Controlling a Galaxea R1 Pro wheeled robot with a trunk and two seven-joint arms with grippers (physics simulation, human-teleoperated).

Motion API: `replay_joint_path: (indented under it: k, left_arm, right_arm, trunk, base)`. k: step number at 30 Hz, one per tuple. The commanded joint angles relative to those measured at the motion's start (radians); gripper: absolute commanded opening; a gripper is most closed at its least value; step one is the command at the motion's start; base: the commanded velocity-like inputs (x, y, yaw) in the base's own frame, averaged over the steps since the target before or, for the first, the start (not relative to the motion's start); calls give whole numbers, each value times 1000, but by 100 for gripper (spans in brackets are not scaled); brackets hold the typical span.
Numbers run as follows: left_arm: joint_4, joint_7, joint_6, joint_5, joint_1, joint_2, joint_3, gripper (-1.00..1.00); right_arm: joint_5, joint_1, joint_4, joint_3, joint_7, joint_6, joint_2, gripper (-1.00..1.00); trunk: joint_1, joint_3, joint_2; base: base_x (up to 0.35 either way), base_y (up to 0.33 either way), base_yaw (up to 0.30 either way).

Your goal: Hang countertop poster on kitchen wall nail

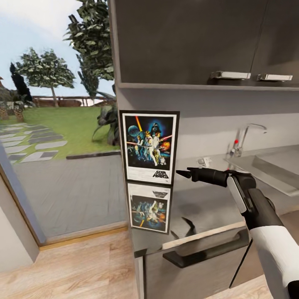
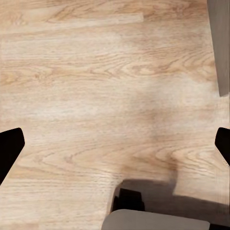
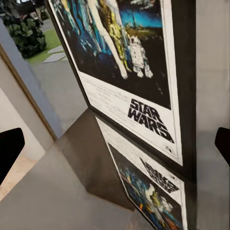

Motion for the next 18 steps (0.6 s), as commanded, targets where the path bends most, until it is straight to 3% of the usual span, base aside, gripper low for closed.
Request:
replay_joint_path:
  k: [1,18]
  left_arm:
    - [-1,0,0,0,0,0,1,100]
    - [-3,-1,0,0,0,1,2,100]
  right_arm:
    - [-6,-1,0,1,-2,6,-1,100]
    - [-6,1,0,1,-2,6,-1,100]
  trunk:
    - [0,-1,0]
    - [0,-1,0]
  base:
    - [263,0,0]
    - [73,0,17]
